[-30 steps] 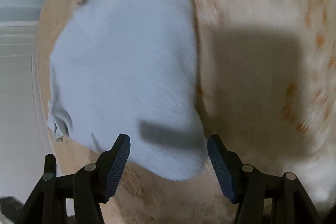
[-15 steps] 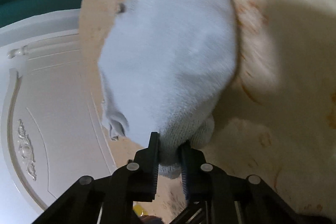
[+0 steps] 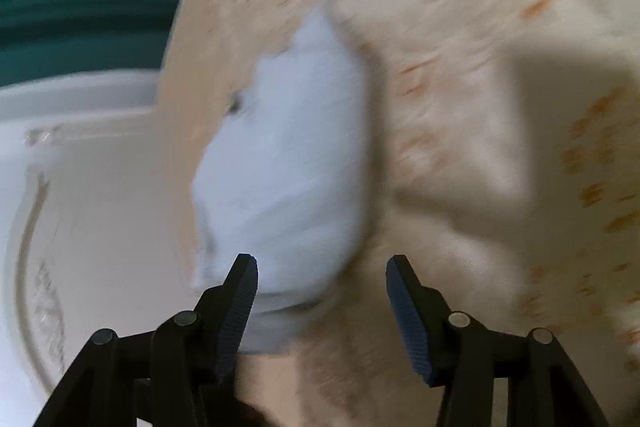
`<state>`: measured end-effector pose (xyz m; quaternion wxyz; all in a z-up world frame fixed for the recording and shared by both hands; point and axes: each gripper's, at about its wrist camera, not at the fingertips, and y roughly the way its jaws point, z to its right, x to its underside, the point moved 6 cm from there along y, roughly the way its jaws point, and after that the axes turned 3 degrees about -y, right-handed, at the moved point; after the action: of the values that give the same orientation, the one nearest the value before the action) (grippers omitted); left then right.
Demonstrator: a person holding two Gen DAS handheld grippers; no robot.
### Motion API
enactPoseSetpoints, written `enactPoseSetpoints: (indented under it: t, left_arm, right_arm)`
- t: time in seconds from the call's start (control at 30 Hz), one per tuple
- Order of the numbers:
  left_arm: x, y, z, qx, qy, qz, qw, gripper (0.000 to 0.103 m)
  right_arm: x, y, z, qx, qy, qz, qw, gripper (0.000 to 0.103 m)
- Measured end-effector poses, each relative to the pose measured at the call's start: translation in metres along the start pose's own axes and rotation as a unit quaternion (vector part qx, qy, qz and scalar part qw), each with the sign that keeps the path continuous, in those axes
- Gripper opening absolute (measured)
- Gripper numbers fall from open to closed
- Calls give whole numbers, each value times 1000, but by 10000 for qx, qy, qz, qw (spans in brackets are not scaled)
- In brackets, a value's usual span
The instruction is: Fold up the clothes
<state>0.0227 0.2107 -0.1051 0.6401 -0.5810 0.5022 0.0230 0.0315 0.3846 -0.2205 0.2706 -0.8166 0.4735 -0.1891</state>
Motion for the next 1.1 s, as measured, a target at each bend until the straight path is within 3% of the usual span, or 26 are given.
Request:
enactPoseSetpoints:
  t: [0.03,0.1,0.23,0.37,0.47,0.6,0.77,0.8,0.83,0.93,1.03,1.1]
  left_arm:
    - [-10,2,-26,109,-667,-95,9977,16]
    - [-26,11,-76,236,-1839,-312,9822,14]
    - [-34,22,-111,21,-2134,-527,9755,14]
    - [-33,34,-153,372,-3205,-737,9436,13]
    - [-28,31,-159,285,-3452,-778,9349,13]
    - [-29,37,-167,413,-3558,-779,9304,13]
    - [-38,25,-164,520,-3501,-673,9328,13]
    - [-40,24,-164,543,-3487,-660,9333,13]
    - [-42,23,-163,571,-3475,-651,9337,13]
    - [-44,17,-158,626,-3404,-625,9361,13]
    - [-48,-5,-147,751,-3211,-425,9431,12]
    - [-51,-22,-137,856,-3045,-261,9483,12]
  right_arm:
    - [-2,-1,3,34,32,57,10000,57]
    - [-3,3,3,184,-31,87,9998,56]
    - [7,23,-6,513,-546,-46,9972,56]
    - [14,59,-25,850,-1246,-217,9883,56]
    - [29,91,-56,1088,-2154,-291,9700,56]
    - [53,136,-92,1147,-2949,-377,9479,56]
    - [53,184,-92,1330,-2581,-464,9558,54]
    - [52,188,-92,1250,-2536,-443,9582,40]
    - [49,188,-88,1208,-2415,-424,9619,18]
    - [38,179,-80,1022,-2028,-335,9733,14]
    - [24,139,-93,633,-1892,-67,9799,12]
    - [13,101,-111,583,-2127,406,9745,10]
